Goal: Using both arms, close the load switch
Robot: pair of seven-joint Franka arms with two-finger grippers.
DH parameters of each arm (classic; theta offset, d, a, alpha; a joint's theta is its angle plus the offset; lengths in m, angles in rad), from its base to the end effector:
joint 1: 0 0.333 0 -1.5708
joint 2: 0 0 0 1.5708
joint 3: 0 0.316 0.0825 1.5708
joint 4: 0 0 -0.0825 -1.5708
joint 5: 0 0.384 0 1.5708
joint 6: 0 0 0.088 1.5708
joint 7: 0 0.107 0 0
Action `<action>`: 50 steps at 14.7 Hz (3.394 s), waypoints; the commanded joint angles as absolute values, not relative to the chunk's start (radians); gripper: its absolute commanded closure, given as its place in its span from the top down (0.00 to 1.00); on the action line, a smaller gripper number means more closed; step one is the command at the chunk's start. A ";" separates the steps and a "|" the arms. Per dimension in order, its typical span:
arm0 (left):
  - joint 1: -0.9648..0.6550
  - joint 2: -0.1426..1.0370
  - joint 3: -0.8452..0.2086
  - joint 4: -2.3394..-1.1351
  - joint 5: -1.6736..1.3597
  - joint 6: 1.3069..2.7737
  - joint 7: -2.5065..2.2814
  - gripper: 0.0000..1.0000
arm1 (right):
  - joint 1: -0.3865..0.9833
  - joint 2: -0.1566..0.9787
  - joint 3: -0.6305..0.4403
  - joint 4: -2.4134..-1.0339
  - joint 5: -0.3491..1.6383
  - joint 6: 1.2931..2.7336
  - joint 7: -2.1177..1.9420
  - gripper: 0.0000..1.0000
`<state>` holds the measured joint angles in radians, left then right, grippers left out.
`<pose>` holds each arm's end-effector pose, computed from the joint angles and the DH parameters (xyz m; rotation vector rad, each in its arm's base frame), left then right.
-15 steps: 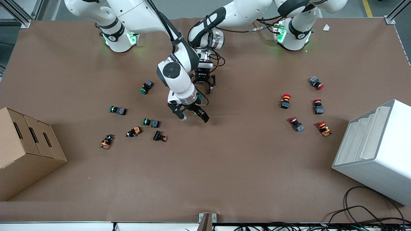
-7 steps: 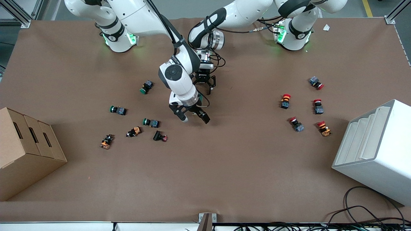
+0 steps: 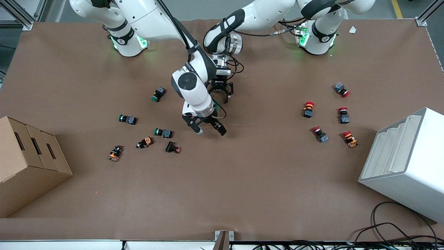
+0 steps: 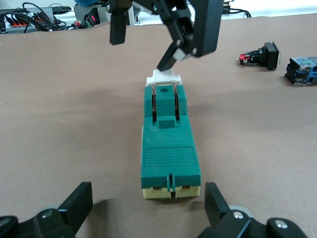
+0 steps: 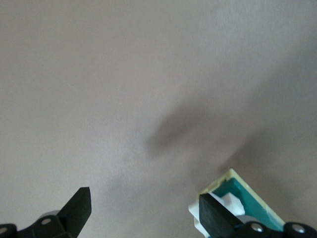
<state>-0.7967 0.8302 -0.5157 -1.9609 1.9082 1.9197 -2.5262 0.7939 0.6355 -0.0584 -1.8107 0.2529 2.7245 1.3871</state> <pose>0.2056 -0.5425 0.0812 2.6811 -0.1770 1.5600 0.5055 0.4499 0.2178 -2.5923 1.1768 -0.0693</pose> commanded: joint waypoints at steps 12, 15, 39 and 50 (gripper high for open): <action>-0.785 0.668 -0.577 -1.764 1.367 1.924 -2.177 0.99 | 0.217 0.240 -0.049 -1.790 0.139 1.866 0.304 1.00; -0.689 0.586 -0.577 -1.681 1.151 1.925 -1.995 1.00 | 0.137 0.199 -0.049 -1.728 0.035 1.712 0.174 1.00; -0.074 0.220 -0.318 -1.419 0.181 1.792 -0.691 1.00 | -0.035 0.215 -0.037 -1.355 0.014 1.332 0.021 1.00; -0.014 0.063 -0.089 -1.425 -0.078 1.559 -0.143 1.00 | 0.009 0.051 -0.084 -1.495 0.035 1.345 0.014 1.00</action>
<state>-0.0143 0.1000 -0.1069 -1.3920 -0.0637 1.5680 -0.2087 -0.0066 0.1232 -0.0657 -1.4110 0.0268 1.3248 0.0062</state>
